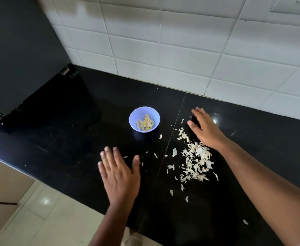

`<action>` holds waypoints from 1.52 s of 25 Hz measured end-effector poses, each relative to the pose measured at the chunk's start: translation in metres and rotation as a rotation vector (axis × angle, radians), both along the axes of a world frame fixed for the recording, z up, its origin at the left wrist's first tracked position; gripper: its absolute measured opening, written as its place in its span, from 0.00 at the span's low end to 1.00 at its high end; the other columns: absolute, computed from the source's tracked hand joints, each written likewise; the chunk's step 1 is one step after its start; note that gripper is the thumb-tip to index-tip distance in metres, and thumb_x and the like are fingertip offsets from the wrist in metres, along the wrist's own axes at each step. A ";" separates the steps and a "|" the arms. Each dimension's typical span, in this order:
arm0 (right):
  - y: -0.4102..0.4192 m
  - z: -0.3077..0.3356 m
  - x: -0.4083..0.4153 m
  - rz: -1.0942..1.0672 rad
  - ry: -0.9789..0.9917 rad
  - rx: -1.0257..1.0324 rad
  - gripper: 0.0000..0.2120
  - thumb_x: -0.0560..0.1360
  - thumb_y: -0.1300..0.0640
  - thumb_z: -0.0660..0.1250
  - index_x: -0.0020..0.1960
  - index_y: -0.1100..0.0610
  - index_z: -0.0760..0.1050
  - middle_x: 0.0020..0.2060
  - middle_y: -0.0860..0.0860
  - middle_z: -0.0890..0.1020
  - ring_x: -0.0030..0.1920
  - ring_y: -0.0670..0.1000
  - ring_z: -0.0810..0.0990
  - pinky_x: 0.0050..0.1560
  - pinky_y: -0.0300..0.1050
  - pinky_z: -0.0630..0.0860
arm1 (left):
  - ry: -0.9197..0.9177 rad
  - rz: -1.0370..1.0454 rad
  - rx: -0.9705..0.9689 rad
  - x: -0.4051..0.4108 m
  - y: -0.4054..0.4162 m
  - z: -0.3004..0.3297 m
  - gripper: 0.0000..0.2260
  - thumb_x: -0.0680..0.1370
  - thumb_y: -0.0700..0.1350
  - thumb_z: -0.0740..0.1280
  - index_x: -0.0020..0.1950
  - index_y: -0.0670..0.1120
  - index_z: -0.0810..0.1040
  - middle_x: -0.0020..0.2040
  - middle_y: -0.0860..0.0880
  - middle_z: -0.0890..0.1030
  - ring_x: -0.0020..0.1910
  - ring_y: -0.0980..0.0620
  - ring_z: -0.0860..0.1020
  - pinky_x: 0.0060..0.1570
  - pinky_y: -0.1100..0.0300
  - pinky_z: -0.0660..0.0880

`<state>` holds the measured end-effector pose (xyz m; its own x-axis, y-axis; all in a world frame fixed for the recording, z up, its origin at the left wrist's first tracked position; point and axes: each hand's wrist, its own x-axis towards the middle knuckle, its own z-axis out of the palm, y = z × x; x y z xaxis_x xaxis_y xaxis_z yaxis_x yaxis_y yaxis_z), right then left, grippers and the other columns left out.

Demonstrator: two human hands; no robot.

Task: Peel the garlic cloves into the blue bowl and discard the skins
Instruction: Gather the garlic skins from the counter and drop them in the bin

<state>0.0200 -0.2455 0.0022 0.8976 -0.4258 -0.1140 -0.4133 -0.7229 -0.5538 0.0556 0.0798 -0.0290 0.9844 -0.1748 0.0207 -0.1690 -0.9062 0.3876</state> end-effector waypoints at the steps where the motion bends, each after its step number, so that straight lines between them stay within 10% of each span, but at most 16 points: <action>1: 0.001 -0.005 0.006 0.050 0.051 -0.036 0.36 0.83 0.37 0.52 0.84 0.56 0.54 0.84 0.53 0.56 0.84 0.52 0.48 0.83 0.51 0.45 | 0.089 0.000 0.076 0.004 0.001 -0.002 0.45 0.80 0.73 0.39 0.85 0.41 0.51 0.86 0.41 0.48 0.85 0.45 0.41 0.83 0.44 0.41; 8: 0.052 -0.008 -0.054 0.547 0.060 0.037 0.26 0.87 0.44 0.50 0.84 0.48 0.56 0.81 0.37 0.52 0.75 0.25 0.37 0.77 0.30 0.37 | 0.087 -0.552 0.139 -0.054 -0.071 -0.002 0.47 0.74 0.73 0.22 0.85 0.46 0.40 0.85 0.48 0.36 0.82 0.52 0.30 0.81 0.48 0.31; 11: 0.045 -0.001 -0.102 0.386 0.034 0.272 0.24 0.85 0.36 0.51 0.80 0.37 0.64 0.79 0.33 0.63 0.80 0.33 0.50 0.80 0.40 0.51 | 0.190 -0.713 -0.092 -0.080 -0.073 0.006 0.42 0.80 0.73 0.33 0.86 0.50 0.48 0.85 0.55 0.43 0.82 0.61 0.34 0.83 0.52 0.37; 17: 0.004 -0.008 -0.185 -0.184 -0.043 0.145 0.33 0.80 0.30 0.48 0.82 0.40 0.58 0.80 0.37 0.61 0.82 0.41 0.50 0.81 0.49 0.54 | 0.090 -0.306 -0.093 -0.064 -0.027 0.000 0.42 0.80 0.72 0.40 0.86 0.47 0.55 0.86 0.50 0.50 0.84 0.56 0.42 0.83 0.55 0.39; 25: 0.092 -0.032 -0.150 -0.060 -0.072 -0.074 0.39 0.83 0.31 0.38 0.85 0.55 0.48 0.83 0.46 0.50 0.84 0.45 0.43 0.83 0.45 0.42 | 0.122 -0.574 -0.001 -0.024 -0.109 0.003 0.43 0.78 0.70 0.32 0.86 0.49 0.52 0.87 0.51 0.46 0.84 0.54 0.37 0.82 0.50 0.34; 29: 0.097 -0.013 -0.112 -0.158 -0.412 0.441 0.19 0.86 0.51 0.60 0.76 0.50 0.72 0.72 0.42 0.76 0.75 0.39 0.71 0.74 0.35 0.67 | 0.188 -0.572 -0.458 -0.051 -0.102 -0.006 0.25 0.86 0.62 0.55 0.73 0.49 0.79 0.76 0.52 0.75 0.82 0.58 0.61 0.83 0.52 0.52; 33: 0.053 -0.005 -0.060 -0.248 -0.490 0.249 0.05 0.77 0.55 0.76 0.52 0.49 0.83 0.48 0.41 0.84 0.49 0.37 0.82 0.53 0.34 0.78 | 0.097 -0.330 -0.666 -0.057 -0.074 -0.003 0.05 0.77 0.48 0.77 0.47 0.47 0.87 0.57 0.59 0.85 0.66 0.61 0.78 0.72 0.56 0.73; 36: 0.028 -0.010 -0.017 -0.017 -0.223 0.188 0.17 0.81 0.43 0.68 0.66 0.48 0.79 0.67 0.45 0.79 0.71 0.40 0.73 0.73 0.47 0.70 | -0.087 -0.202 -0.665 -0.048 -0.052 0.009 0.15 0.79 0.55 0.72 0.38 0.45 0.81 0.52 0.56 0.84 0.56 0.56 0.81 0.58 0.55 0.79; 38: 0.027 -0.020 -0.014 0.202 -0.033 0.066 0.29 0.84 0.36 0.54 0.80 0.49 0.67 0.81 0.48 0.64 0.82 0.46 0.53 0.83 0.57 0.53 | -0.133 -0.111 -0.569 -0.032 -0.038 0.011 0.14 0.84 0.53 0.65 0.52 0.45 0.85 0.61 0.52 0.83 0.64 0.51 0.79 0.64 0.49 0.77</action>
<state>0.0057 -0.2187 -0.0182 0.9676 -0.2299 -0.1046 -0.2447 -0.7511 -0.6132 0.0238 0.0419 -0.0179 0.9433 -0.2021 0.2634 -0.3316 -0.5365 0.7760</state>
